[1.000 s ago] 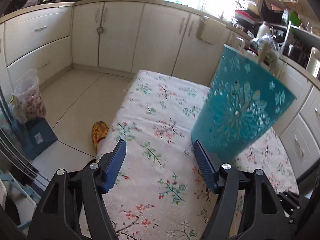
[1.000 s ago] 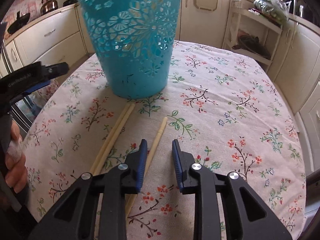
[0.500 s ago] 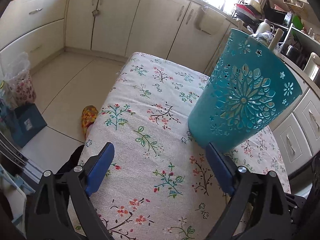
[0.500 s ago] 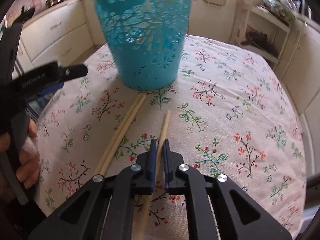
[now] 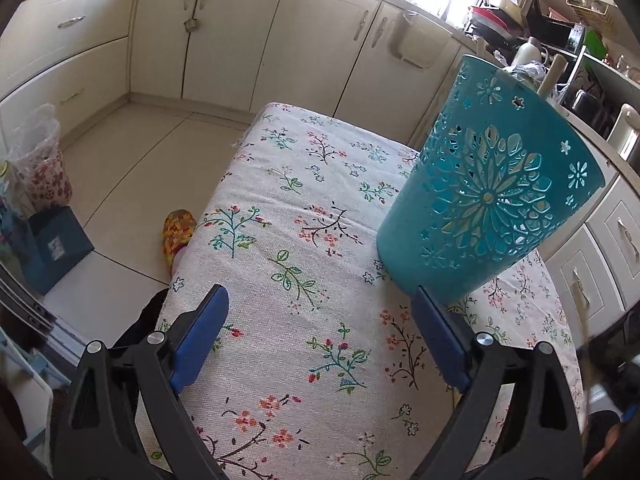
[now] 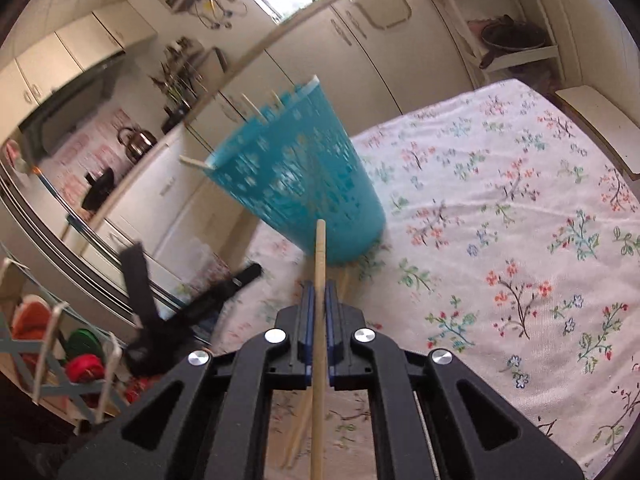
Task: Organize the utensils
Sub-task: 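Lift the stick with the right tool and drop it into the teal basket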
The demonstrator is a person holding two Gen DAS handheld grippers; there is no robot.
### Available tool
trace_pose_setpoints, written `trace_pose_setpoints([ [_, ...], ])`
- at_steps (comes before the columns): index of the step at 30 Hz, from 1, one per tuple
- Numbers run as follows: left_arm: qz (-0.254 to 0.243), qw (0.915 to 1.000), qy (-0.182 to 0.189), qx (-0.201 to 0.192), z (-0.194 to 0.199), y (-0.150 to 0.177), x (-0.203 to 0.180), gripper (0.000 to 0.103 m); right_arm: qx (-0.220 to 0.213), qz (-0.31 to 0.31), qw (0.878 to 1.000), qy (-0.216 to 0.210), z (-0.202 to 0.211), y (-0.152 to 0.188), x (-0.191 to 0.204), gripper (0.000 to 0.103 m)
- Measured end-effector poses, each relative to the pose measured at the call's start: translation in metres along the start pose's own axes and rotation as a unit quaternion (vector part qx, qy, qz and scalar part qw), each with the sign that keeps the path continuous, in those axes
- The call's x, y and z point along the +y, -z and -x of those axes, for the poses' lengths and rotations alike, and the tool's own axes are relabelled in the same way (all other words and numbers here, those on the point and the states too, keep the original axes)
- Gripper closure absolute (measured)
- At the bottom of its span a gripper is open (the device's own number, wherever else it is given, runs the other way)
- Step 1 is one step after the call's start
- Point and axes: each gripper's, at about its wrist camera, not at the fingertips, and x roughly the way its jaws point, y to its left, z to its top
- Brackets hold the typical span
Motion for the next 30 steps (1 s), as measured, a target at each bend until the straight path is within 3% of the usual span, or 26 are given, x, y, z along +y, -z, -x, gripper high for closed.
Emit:
trace_pose_setpoints([
  [5,-0.011,0.9999,-0.003,0.001,0.0,0.001,-0.005,0.015,-0.055,0.009,0.998,-0.04,0.016,-0.035,0.027,0.097],
  [8,-0.013,0.9999,-0.002,0.0,0.0,0.001,-0.006,0.015,-0.107,0.033,0.992,-0.056,0.02,-0.074,0.055,0.097],
  [15,-0.004,0.9999,0.009,-0.003,0.001,0.0,-0.002,0.014,-0.186,0.08,0.979,-0.016,-0.025,-0.156,0.099,0.097],
  [23,0.008,0.9997,0.024,-0.003,0.0,-0.001,0.004,0.014,-0.173,0.105,0.977,0.074,-0.078,-0.178,0.103,0.097],
  [30,0.006,0.9997,0.025,-0.005,-0.001,-0.001,0.002,0.014,-0.127,0.138,0.977,0.105,-0.096,-0.168,0.104,0.097],
])
